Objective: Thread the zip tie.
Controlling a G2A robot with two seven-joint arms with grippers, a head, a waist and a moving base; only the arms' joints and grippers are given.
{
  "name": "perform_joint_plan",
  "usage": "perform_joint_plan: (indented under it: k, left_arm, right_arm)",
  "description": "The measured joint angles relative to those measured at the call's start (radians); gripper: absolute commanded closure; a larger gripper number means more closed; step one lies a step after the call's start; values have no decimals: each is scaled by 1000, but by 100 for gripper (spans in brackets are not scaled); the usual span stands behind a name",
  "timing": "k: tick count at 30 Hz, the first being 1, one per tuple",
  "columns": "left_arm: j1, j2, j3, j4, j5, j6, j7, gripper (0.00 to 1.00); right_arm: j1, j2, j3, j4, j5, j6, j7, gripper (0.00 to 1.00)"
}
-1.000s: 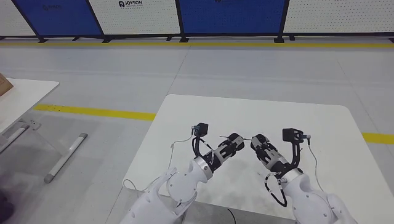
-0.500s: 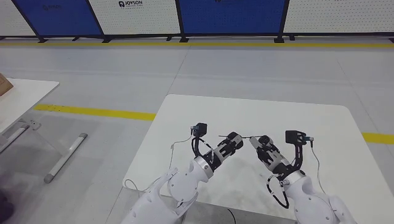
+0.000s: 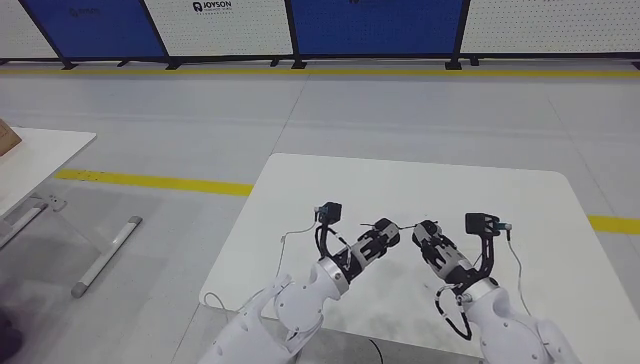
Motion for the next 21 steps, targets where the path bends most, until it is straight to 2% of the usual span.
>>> perform_joint_plan:
  k: [4,14,16,17,18,21]
  left_arm:
    - [10,2,-4,-4,12,-14,-5,100]
    - [13,3,-7,-4,2,-10,-12,100]
    - [12,3,-8,-3,0,-12,-16,80]
    - [13,3,-9,-3,-1,-12,-16,75]
    - [13,3,-9,-3,-2,-12,-15,63]
    - [14,3,-9,-4,-4,-12,-15,59]
  right_arm:
    - [-2,1,-1,-4,1,-16,9,100]
    - [-15,2,13,-8,17,-30,4,100]
    - [-16,2,14,-8,15,-29,4,100]
    - [-16,2,14,-8,13,-28,4,100]
    - [-16,2,13,-7,12,-27,4,100]
    - [-14,1,12,-5,10,-22,3,100]
